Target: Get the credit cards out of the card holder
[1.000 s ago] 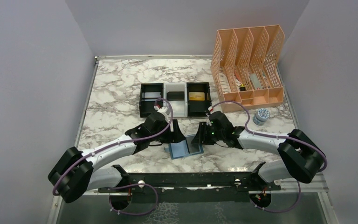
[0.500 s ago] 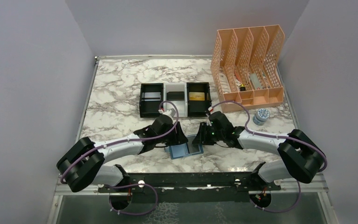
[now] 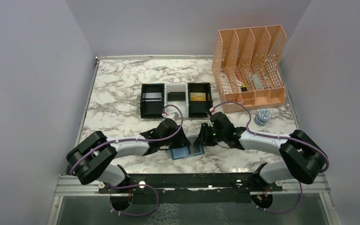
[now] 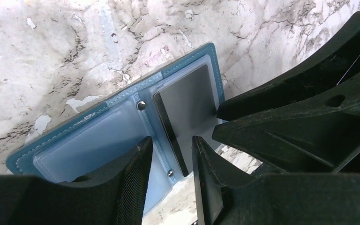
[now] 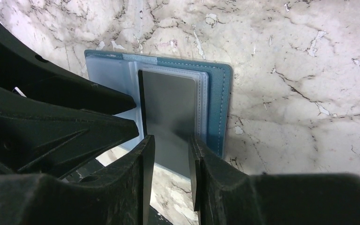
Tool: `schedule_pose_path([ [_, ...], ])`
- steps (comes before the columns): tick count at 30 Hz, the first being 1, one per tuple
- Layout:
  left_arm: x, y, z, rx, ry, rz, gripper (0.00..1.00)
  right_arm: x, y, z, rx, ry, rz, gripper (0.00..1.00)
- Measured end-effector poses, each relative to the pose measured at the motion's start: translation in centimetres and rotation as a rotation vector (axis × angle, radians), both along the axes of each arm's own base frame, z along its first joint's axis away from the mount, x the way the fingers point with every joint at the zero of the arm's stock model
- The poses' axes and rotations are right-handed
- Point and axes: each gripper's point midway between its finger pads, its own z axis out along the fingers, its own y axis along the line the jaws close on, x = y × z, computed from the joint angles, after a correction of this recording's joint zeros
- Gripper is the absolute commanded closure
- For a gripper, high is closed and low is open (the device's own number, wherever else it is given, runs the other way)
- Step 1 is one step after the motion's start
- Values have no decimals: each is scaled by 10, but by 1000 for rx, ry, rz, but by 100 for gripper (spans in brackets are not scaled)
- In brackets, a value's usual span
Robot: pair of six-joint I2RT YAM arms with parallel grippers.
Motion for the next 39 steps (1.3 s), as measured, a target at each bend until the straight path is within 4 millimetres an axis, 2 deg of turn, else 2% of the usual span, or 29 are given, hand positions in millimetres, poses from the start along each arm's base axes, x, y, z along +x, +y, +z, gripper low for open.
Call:
schedule_pose_path([
  [8,-1,0,-7,-5,3,9,67,0,0,0,-1,1,0,68],
  [17,1,-2,-10,-19,2,16,80,-1,0,-1,-2,3,1,68],
  [22,0,-1,-11,-24,0,18,82,-1,-1,-1,-3,5,1,69],
  [30,0,-1,-11,-23,0,16,80,-1,-2,3,-14,12,2,69],
  [39,0,-2,-10,-27,-4,15,73,6,0,18,-10,-27,-3,69],
])
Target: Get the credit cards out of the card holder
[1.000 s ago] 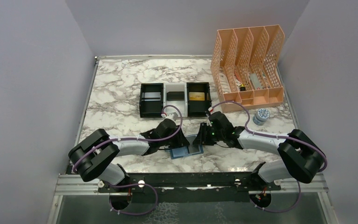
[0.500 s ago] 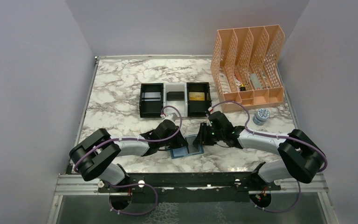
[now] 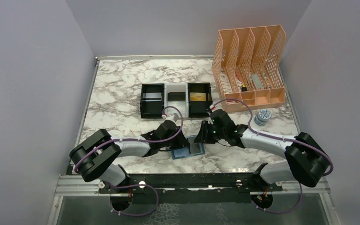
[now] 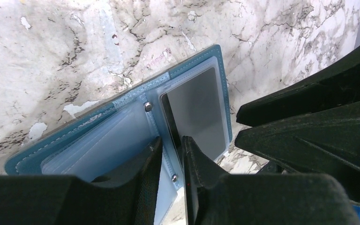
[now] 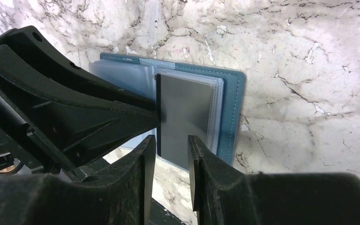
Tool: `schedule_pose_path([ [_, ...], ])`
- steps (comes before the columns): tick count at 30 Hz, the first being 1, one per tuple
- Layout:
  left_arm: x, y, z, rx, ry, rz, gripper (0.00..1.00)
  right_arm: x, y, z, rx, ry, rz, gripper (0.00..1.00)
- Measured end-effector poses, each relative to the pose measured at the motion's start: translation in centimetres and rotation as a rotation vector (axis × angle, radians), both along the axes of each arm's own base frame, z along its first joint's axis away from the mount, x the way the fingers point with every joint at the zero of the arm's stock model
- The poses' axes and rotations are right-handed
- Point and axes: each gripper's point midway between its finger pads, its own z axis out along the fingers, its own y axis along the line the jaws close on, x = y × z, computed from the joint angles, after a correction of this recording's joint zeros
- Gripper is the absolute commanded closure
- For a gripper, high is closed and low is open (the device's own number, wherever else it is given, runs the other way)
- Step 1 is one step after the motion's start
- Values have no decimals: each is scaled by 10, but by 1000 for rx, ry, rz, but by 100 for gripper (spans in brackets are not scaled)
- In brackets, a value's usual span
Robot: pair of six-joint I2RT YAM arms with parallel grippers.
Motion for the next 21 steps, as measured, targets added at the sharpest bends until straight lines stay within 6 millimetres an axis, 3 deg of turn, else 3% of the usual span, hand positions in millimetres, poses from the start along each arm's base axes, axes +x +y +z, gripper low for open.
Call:
schedule_pose_path([
  [14,-6,-3,5,2,-8,-33,59,0,-5,-17,-52,27,-13,69],
  [21,-10,-11,10,14,-22,-74,63,0,-6,-17,-54,26,-15,69],
])
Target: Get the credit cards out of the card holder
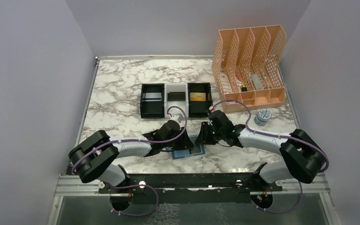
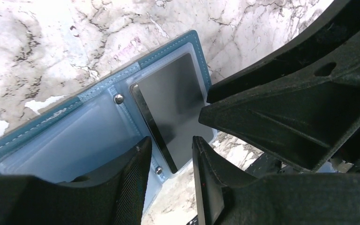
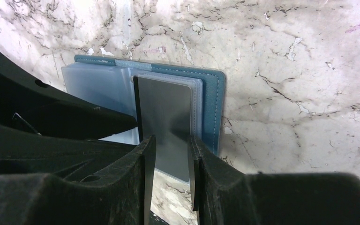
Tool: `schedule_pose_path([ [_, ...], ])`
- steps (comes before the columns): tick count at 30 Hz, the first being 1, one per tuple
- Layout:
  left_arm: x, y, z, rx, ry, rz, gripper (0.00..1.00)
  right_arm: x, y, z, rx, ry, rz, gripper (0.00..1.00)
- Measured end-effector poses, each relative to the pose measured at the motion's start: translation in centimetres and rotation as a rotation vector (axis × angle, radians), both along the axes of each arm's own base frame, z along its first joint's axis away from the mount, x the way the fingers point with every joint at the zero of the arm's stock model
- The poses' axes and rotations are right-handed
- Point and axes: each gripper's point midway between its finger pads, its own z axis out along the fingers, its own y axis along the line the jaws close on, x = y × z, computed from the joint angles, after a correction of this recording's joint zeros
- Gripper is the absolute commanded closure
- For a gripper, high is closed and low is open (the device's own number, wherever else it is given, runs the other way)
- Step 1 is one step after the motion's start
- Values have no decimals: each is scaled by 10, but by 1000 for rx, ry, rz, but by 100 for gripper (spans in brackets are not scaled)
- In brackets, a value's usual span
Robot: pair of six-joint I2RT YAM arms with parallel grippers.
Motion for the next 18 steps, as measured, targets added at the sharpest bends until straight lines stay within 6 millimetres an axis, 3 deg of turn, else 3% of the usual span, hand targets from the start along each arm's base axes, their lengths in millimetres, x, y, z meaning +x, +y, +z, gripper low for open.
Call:
schedule_pose_path([
  [18,-1,4,-9,39,7,17,73,0,-1,-1,-2,1,-1,70],
])
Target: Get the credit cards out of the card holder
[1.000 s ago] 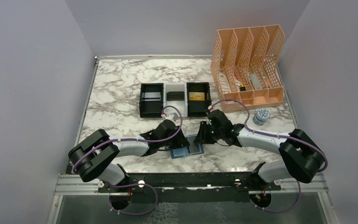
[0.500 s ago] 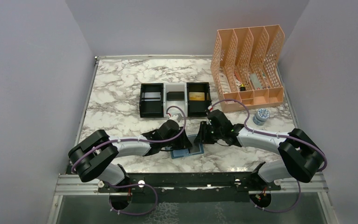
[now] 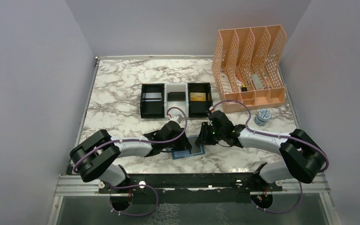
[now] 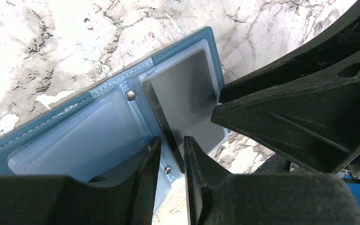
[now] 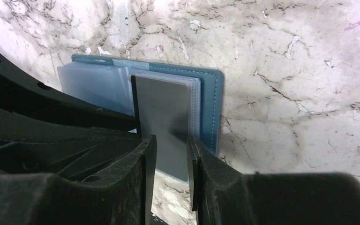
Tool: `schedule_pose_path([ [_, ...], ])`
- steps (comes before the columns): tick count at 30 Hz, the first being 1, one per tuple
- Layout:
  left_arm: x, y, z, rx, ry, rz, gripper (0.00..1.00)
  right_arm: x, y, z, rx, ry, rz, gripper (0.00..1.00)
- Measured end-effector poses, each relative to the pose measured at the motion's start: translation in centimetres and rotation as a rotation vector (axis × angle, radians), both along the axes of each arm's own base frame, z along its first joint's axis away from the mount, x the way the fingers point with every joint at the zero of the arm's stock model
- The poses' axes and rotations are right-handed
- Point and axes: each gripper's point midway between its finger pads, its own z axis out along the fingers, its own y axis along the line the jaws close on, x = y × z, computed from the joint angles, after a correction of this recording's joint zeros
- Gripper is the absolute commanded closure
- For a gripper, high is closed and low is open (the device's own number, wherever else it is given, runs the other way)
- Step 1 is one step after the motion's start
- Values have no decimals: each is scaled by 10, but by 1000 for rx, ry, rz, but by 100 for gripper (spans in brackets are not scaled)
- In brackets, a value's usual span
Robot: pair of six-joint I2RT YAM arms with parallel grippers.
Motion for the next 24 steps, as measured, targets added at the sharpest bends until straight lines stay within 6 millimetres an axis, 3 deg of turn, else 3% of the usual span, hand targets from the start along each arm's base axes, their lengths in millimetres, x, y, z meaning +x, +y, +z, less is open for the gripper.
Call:
schedule_pose_path([
  [9,2,1,-1,3,-5,12,81,-2,-1,-3,-2,7,2,71],
  [18,2,3,-3,6,-3,22,99,-2,-1,-3,-1,7,4,72],
  [24,2,3,-3,6,-4,24,100,-2,-2,-4,-9,6,3,73],
])
